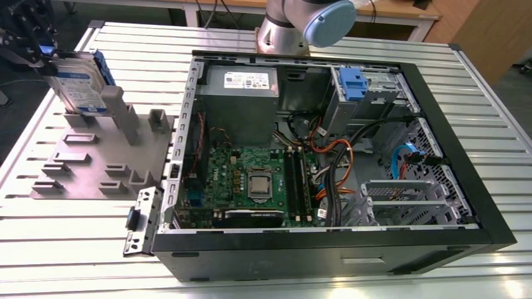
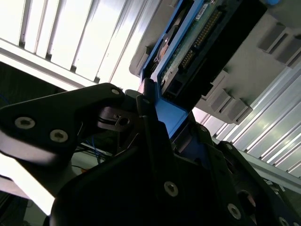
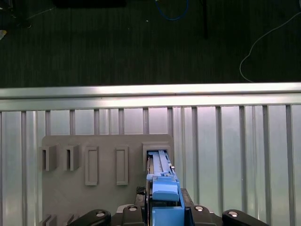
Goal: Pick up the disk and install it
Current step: 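Pick up the disk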
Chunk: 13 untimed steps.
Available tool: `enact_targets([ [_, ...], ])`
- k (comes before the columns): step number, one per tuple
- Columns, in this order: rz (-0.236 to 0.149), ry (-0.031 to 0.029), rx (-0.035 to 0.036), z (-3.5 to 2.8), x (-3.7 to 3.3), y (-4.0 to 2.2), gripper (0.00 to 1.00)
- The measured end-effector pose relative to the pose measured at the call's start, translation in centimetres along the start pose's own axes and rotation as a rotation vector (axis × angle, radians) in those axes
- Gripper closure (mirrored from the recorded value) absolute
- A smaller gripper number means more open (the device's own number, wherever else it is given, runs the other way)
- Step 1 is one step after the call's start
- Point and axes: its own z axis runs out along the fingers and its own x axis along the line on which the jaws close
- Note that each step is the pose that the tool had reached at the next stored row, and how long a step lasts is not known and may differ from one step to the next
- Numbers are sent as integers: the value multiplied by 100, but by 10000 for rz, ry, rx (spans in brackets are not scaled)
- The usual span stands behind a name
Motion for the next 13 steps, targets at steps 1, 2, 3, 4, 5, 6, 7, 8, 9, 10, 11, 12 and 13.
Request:
enact_targets([
  [1,0,0,0,-1,0,0,63],
  [2,0,1,0,-3,0,0,63],
  [3,0,1,-1,-5,0,0,63],
  [4,0,1,-2,-8,0,0,63],
  [5,0,0,-1,-11,0,0,63],
  [6,0,0,-1,-15,0,0,63],
  [7,0,0,-1,-18,0,0,63],
  [8,0,0,0,-21,-1,0,63],
  [9,0,0,1,-23,-1,0,63],
  [10,0,1,-1,-28,-1,0,63],
  [11,0,0,0,-30,-1,0,63],
  [12,0,0,-1,-35,-1,0,63],
  [13,0,1,-1,-39,-1,0,63],
])
